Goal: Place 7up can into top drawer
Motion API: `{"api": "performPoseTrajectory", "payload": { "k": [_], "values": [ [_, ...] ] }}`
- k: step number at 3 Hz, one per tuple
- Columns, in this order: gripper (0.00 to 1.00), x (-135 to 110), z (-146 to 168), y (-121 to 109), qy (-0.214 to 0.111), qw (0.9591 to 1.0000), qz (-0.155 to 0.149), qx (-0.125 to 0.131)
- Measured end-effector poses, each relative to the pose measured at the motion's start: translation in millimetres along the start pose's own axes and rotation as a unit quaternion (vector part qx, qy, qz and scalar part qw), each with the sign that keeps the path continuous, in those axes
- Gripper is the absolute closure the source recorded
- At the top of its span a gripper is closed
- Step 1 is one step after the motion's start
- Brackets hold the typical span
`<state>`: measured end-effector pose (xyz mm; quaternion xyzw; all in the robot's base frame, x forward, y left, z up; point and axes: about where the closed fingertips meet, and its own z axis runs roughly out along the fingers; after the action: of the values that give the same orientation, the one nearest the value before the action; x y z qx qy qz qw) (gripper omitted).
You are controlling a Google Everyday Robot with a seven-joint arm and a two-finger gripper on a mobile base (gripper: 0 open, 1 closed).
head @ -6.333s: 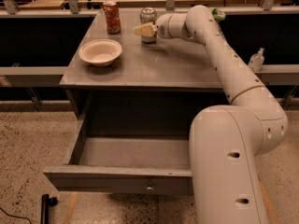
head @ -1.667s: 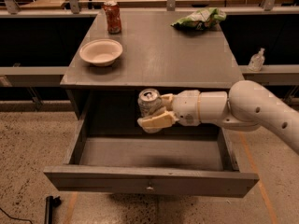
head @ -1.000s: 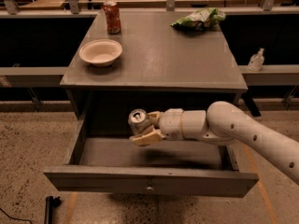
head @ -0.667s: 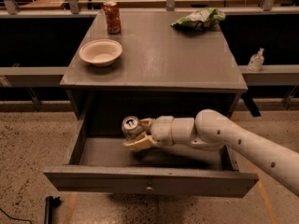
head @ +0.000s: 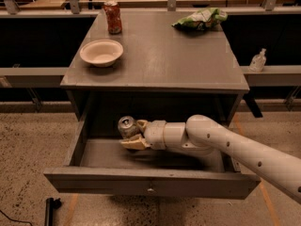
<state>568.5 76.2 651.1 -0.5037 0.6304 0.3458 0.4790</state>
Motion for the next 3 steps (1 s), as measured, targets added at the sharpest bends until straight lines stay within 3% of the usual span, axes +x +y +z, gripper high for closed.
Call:
{"api": "performPoseTrajectory", "payload": {
  "k": [1, 2, 3],
  "values": [
    [0.05, 3, -2, -8, 0.016, 0.9998, -0.005, 0.014],
    [0.0, -9, -32, -22, 0.027, 0.9993, -0.001, 0.027],
    [0.26, -34, -99, -40, 0.035, 0.9978, 0.018, 0.054]
  ]
}}
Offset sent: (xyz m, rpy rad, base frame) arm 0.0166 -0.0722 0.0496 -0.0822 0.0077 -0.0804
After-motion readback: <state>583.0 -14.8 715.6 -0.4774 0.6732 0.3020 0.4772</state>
